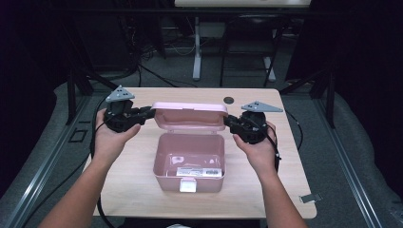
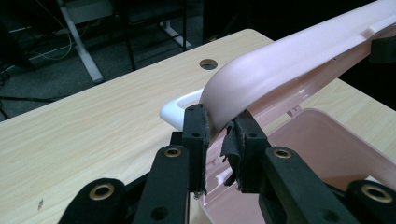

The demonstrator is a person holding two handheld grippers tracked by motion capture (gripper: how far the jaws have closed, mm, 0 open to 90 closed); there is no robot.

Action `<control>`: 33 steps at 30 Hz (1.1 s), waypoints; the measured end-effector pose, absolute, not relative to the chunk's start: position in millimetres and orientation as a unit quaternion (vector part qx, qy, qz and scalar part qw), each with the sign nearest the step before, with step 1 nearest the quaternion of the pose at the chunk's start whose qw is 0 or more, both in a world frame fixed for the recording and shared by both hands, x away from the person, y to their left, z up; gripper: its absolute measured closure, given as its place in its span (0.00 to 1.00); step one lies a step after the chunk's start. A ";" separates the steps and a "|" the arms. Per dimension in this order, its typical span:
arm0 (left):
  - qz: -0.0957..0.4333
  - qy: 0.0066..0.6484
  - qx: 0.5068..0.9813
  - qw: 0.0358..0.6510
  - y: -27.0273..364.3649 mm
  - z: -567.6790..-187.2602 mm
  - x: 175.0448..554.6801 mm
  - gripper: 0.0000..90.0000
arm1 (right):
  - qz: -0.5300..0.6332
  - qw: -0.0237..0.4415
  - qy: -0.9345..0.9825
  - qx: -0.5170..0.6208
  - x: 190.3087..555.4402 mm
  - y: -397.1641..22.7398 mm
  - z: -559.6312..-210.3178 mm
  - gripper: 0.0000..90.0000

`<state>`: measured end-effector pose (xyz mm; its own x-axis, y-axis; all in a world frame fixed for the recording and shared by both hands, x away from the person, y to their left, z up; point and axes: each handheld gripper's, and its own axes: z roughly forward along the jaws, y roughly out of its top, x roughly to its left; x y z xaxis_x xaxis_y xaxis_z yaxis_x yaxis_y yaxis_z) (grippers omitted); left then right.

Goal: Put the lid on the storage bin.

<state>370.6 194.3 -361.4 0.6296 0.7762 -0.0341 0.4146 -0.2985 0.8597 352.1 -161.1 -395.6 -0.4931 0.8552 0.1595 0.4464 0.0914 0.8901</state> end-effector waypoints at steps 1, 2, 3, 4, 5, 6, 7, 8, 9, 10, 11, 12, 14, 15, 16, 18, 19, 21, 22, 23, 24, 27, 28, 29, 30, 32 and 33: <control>0.197 0.380 0.781 0.454 194.8 -361.5 369.6 0.86 | 0.494 0.205 0.710 0.459 351.5 -161.5 -395.6 0.89; 0.196 0.380 0.782 0.454 195.2 -361.9 368.4 0.86 | 0.494 0.204 0.710 0.458 351.1 -161.9 -395.7 0.89; 0.195 0.380 0.781 0.455 195.4 -362.3 367.7 0.87 | 0.494 0.202 0.711 0.458 350.4 -162.4 -395.7 0.88; 0.194 0.380 0.781 0.457 195.9 -362.9 366.9 0.87 | 0.495 0.201 0.710 0.459 349.9 -162.9 -395.6 0.88; 0.192 0.380 0.780 0.458 196.2 -363.4 366.1 0.87 | 0.496 0.198 0.711 0.458 349.4 -163.6 -395.2 0.88; 0.190 0.379 0.780 0.460 196.7 -363.9 365.6 0.87 | 0.499 0.196 0.710 0.456 348.9 -164.6 -394.8 0.88; 0.188 0.380 0.780 0.460 197.2 -364.0 365.0 0.87 | 0.503 0.193 0.709 0.456 348.2 -166.1 -393.9 0.88; 0.188 0.380 0.779 0.462 197.3 -364.8 364.5 0.87 | 0.507 0.187 0.707 0.457 347.7 -167.1 -393.0 0.88; 0.187 0.380 0.780 0.461 197.2 -365.2 364.1 0.88 | 0.509 0.182 0.707 0.456 347.6 -168.1 -392.3 0.88; 0.186 0.379 0.782 0.459 197.3 -365.6 363.5 0.88 | 0.509 0.179 0.707 0.457 347.2 -168.5 -392.0 0.88; 0.187 0.379 0.782 0.459 197.4 -365.9 362.9 0.88 | 0.508 0.180 0.708 0.456 346.7 -168.7 -392.1 0.88; 0.185 0.380 0.781 0.460 197.5 -366.4 362.4 0.88 | 0.507 0.179 0.710 0.455 346.4 -168.7 -392.4 0.87; 0.182 0.379 0.782 0.460 198.2 -366.6 361.4 0.88 | 0.504 0.178 0.713 0.454 345.7 -168.3 -392.6 0.87; 0.183 0.379 0.781 0.461 198.2 -367.0 361.0 0.88 | 0.503 0.177 0.715 0.452 345.4 -168.5 -392.5 0.86; 0.183 0.378 0.781 0.462 198.2 -367.4 360.7 0.88 | 0.502 0.176 0.716 0.452 345.1 -168.6 -392.3 0.86; 0.184 0.377 0.782 0.461 198.5 -367.9 358.9 0.88 | 0.497 0.178 0.721 0.449 344.2 -169.1 -391.8 0.85; 0.184 0.376 0.782 0.462 198.6 -368.4 357.7 0.87 | 0.495 0.181 0.723 0.447 343.1 -169.4 -391.3 0.85; 0.185 0.375 0.782 0.462 198.7 -368.9 356.3 0.87 | 0.494 0.183 0.723 0.446 339.9 -170.7 -389.9 0.84; 0.184 0.376 0.782 0.462 198.8 -369.0 355.8 0.87 | 0.493 0.184 0.724 0.446 338.3 -171.7 -388.9 0.83; 0.184 0.376 0.782 0.463 198.8 -369.2 355.4 0.87 | 0.492 0.186 0.724 0.446 337.2 -172.5 -388.3 0.83; 0.184 0.375 0.782 0.462 199.0 -369.3 354.7 0.87 | 0.492 0.186 0.724 0.446 336.0 -173.3 -387.6 0.83; 0.182 0.375 0.782 0.463 199.4 -370.3 353.1 0.86 | 0.491 0.190 0.724 0.445 331.6 -176.3 -384.7 0.82; 0.182 0.376 0.782 0.463 199.3 -370.9 352.8 0.86 | 0.491 0.191 0.724 0.445 330.3 -177.5 -383.5 0.82; 0.183 0.376 0.781 0.464 199.2 -371.5 352.6 0.86 | 0.490 0.193 0.725 0.445 329.1 -178.7 -382.4 0.82; 0.182 0.375 0.781 0.464 199.3 -371.5 352.4 0.86 | 0.489 0.195 0.725 0.444 328.2 -179.7 -381.5 0.82; 0.182 0.375 0.781 0.464 199.0 -371.8 352.1 0.85 | 0.490 0.196 0.723 0.445 326.5 -181.8 -379.3 0.81; 0.182 0.375 0.782 0.463 198.9 -371.8 351.7 0.85 | 0.492 0.197 0.722 0.445 325.9 -182.8 -378.4 0.81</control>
<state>351.7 198.9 -371.8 0.6516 0.7560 -0.0626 0.4178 -0.2888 0.8614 325.9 -182.8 -378.4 -0.5264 0.8365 0.1523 0.4485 0.1209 0.8856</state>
